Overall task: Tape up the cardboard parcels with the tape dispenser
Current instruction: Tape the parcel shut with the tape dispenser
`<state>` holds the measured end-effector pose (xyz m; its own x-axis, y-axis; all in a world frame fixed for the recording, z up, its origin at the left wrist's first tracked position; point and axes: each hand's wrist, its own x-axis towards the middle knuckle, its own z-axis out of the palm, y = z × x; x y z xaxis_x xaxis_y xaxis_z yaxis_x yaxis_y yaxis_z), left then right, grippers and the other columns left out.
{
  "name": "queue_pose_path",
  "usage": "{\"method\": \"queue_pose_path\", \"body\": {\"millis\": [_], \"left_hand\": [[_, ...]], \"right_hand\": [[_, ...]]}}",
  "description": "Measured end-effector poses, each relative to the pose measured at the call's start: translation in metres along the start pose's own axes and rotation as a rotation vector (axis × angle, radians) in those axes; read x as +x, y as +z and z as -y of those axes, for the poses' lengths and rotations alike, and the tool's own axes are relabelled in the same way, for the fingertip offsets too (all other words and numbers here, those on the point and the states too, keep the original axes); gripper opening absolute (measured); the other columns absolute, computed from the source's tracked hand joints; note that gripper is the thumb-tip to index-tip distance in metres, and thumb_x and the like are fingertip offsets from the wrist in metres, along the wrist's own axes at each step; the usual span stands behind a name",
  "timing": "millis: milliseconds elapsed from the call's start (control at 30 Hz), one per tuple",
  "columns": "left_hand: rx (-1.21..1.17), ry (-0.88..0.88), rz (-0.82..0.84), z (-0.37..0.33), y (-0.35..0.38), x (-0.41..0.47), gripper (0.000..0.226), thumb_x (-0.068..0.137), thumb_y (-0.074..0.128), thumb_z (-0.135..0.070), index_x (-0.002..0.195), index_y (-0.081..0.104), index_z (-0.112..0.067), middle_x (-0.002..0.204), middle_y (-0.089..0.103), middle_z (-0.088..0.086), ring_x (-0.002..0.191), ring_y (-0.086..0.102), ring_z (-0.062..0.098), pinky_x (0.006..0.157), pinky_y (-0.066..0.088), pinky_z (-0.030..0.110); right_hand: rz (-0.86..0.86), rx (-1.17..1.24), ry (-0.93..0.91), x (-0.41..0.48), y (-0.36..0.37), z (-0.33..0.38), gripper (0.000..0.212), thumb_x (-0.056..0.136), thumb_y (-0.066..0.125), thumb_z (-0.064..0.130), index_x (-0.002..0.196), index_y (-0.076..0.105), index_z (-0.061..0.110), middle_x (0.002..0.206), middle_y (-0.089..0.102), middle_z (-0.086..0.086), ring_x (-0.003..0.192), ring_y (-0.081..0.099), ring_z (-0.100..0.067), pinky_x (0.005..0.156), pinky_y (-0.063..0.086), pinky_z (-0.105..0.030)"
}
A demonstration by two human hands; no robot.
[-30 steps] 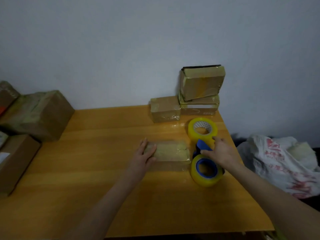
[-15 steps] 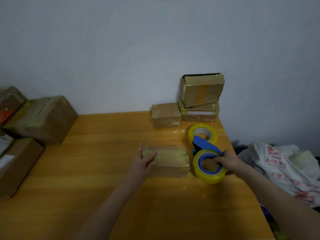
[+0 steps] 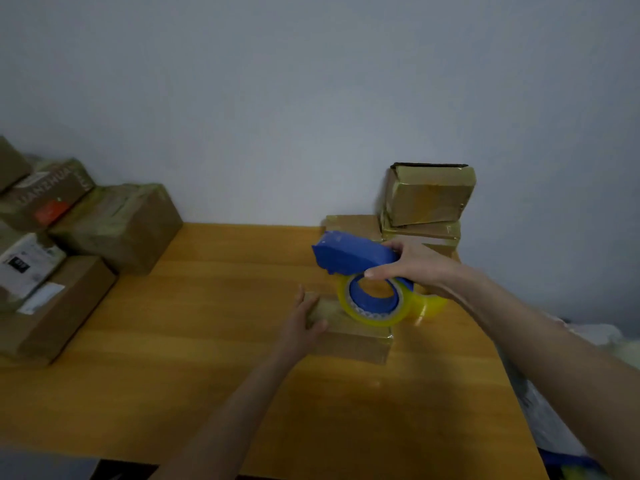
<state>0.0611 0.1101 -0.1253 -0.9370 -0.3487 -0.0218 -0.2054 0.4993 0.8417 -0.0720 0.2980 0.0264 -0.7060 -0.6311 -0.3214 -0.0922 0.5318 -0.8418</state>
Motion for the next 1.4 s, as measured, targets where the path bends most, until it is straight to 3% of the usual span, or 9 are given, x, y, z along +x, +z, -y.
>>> {"method": "queue_pose_path", "body": {"millis": [133,200,333,467,600,800,1100,1233,1400], "left_hand": [[-0.053,-0.025,0.05,-0.003,-0.002,0.0,0.056,0.092,0.06,-0.009,0.144,0.037,-0.008,0.159,0.01,0.007,0.145,0.018,0.021,0.109,0.034,0.035],[-0.059,-0.032,-0.007,-0.006,-0.006,0.002,0.042,0.095,0.053,-0.008,0.137,0.048,-0.006,0.155,0.027,0.006,0.139,0.033,0.02,0.106,0.039,0.035],[-0.422,-0.237,-0.275,-0.03,-0.028,0.008,0.034,0.1,0.043,-0.032,0.11,0.068,-0.012,0.104,0.067,-0.004,0.085,0.061,0.008,0.062,0.047,0.017],[-0.703,-0.503,0.014,-0.056,-0.037,0.016,0.045,0.09,0.048,-0.06,0.101,0.066,-0.021,0.092,0.07,-0.004,0.07,0.064,0.013,0.054,0.046,0.026],[-0.855,-0.561,0.03,-0.061,-0.037,0.02,0.036,0.09,0.057,-0.048,0.095,0.065,-0.013,0.064,0.064,-0.005,0.057,0.057,0.009,0.05,0.04,0.022],[-0.71,-0.49,0.027,-0.054,-0.044,0.016,0.007,0.087,0.067,-0.01,0.094,0.068,-0.009,0.071,0.059,0.0,0.059,0.051,0.009,0.054,0.043,0.021],[-0.851,-0.647,-0.055,-0.061,-0.042,0.017,0.026,0.096,0.052,-0.029,0.083,0.067,-0.013,0.078,0.064,0.0,0.066,0.055,0.014,0.059,0.042,0.026],[-0.571,-0.532,-0.056,-0.059,-0.044,0.018,0.019,0.086,0.069,-0.023,0.098,0.066,-0.009,0.08,0.065,-0.001,0.071,0.057,0.01,0.058,0.043,0.023],[-0.432,-0.454,-0.133,-0.061,-0.052,0.024,0.01,0.087,0.066,-0.009,0.078,0.063,-0.012,0.074,0.062,0.002,0.066,0.056,0.01,0.054,0.045,0.02]], "right_hand": [[0.112,-0.137,0.01,0.009,0.019,-0.002,0.048,0.073,0.082,0.025,0.114,0.058,0.015,0.109,0.064,-0.005,0.097,0.065,-0.02,0.09,0.055,-0.039],[0.131,-0.187,0.005,0.012,0.021,-0.006,0.054,0.071,0.083,0.023,0.117,0.054,0.015,0.112,0.061,-0.005,0.099,0.063,-0.02,0.091,0.054,-0.041],[0.132,-0.193,-0.016,0.012,0.017,-0.016,0.055,0.069,0.082,0.02,0.114,0.051,0.018,0.109,0.06,-0.004,0.096,0.063,-0.019,0.087,0.055,-0.038],[0.132,-0.182,-0.035,0.009,0.013,-0.021,0.052,0.067,0.082,0.02,0.108,0.051,0.018,0.104,0.06,-0.003,0.091,0.063,-0.016,0.076,0.053,-0.028],[0.149,-0.173,-0.043,0.009,0.011,-0.024,0.047,0.073,0.081,0.015,0.108,0.051,0.019,0.104,0.059,-0.003,0.093,0.062,-0.016,0.075,0.052,-0.025],[0.173,-0.176,-0.039,0.009,0.007,-0.029,0.048,0.074,0.08,0.012,0.111,0.05,0.019,0.108,0.06,-0.005,0.096,0.063,-0.019,0.081,0.055,-0.03],[0.196,-0.162,-0.037,0.013,0.002,-0.034,0.048,0.072,0.081,0.012,0.109,0.051,0.022,0.105,0.06,-0.003,0.093,0.064,-0.016,0.072,0.052,-0.022],[0.196,-0.205,-0.061,0.014,0.004,-0.03,0.051,0.068,0.082,0.019,0.108,0.052,0.024,0.102,0.06,0.0,0.087,0.063,-0.009,0.062,0.049,-0.014],[0.17,-0.326,-0.207,0.013,0.01,-0.014,0.071,0.068,0.079,0.03,0.128,0.044,0.041,0.115,0.056,0.01,0.1,0.059,-0.009,0.077,0.048,-0.018]]}}
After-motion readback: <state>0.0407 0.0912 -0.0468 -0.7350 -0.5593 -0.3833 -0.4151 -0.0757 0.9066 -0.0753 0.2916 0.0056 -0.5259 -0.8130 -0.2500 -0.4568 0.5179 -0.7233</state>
